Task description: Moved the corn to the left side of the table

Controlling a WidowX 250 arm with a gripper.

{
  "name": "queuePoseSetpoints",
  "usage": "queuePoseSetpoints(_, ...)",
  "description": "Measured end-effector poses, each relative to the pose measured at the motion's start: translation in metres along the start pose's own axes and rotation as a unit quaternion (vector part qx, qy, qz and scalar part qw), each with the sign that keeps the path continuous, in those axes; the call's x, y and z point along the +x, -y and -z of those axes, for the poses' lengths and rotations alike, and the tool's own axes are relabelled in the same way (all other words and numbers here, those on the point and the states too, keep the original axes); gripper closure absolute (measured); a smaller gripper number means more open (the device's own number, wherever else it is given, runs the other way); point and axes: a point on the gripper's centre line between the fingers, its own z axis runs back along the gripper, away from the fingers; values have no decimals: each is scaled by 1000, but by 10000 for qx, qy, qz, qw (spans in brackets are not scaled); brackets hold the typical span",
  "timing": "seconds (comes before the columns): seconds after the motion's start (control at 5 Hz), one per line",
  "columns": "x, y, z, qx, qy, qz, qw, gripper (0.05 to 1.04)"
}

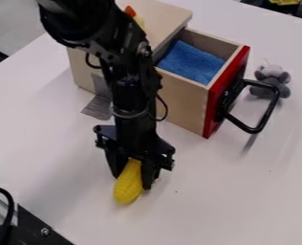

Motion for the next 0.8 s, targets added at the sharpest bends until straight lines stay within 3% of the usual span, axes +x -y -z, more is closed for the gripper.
queuePoseSetpoints(0.2,0,-3,-15,-130,386,34,9992,462)
queuePoseSetpoints(0.4,-8,-19,-28,-79,547,-113,9984,462)
queuePoseSetpoints(0.6,-12,-42,-33,11,637,-351,9974,462)
queuePoseSetpoints(0.8,-17,-68,-30,59,537,-712,9960,462)
